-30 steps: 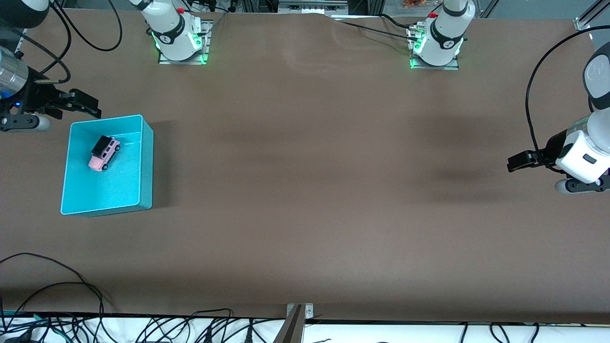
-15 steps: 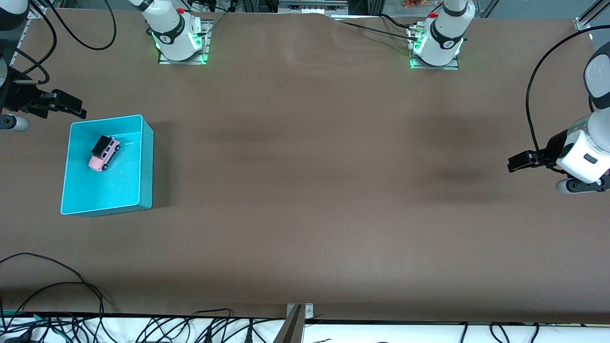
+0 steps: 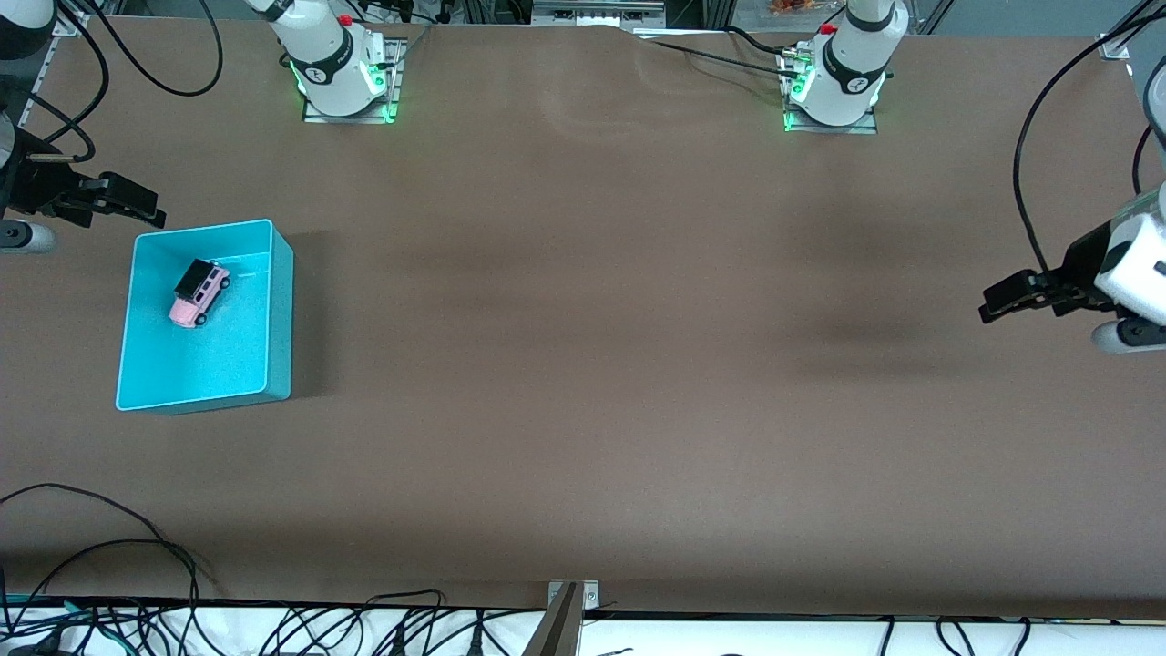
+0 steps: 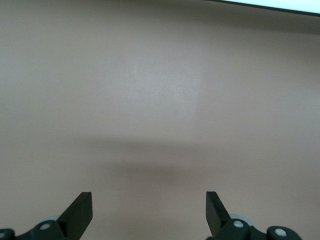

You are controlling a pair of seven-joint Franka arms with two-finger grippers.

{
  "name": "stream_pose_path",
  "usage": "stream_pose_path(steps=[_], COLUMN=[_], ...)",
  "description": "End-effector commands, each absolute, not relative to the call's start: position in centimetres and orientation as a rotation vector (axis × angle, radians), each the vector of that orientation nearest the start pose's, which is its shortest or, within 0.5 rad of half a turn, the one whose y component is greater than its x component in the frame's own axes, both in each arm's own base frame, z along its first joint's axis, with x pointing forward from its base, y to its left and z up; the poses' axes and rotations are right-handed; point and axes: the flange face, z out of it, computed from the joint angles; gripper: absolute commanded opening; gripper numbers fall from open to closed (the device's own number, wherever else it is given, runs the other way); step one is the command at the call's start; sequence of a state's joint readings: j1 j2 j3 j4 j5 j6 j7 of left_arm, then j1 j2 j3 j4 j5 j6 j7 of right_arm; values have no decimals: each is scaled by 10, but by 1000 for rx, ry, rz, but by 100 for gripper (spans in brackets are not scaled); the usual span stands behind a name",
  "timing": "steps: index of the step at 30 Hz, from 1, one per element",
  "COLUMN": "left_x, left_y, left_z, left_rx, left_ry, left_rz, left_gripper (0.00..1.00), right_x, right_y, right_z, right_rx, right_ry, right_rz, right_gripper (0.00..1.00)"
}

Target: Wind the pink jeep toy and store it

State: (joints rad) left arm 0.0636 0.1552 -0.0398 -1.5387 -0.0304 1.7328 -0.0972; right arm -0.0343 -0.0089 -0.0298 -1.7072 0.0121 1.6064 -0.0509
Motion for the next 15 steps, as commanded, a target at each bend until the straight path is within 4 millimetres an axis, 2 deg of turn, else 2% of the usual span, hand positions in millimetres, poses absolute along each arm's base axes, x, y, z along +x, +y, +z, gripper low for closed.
stream_pose_path(steps=[1,6,8,15], left_x=[602,597,590,588], left_y=[10,-4,0,3], left_z=[571,579,583,588], left_rx=[-3192,-3175,-3171,-3171], left_ry=[-192,-145,-154,-159], left_rz=[-44,-61,-64,-78], left_gripper=[100,100,100,100], right_x=[549,552,556,564], right_y=[-35,-33,-29,-27], right_z=[575,579,591,591], right_rx=[-3130,-3130,-3135,-3134], right_ry=[27,1,-12,-21], right_rz=[124,93,50,43], right_gripper=[100,100,100,100])
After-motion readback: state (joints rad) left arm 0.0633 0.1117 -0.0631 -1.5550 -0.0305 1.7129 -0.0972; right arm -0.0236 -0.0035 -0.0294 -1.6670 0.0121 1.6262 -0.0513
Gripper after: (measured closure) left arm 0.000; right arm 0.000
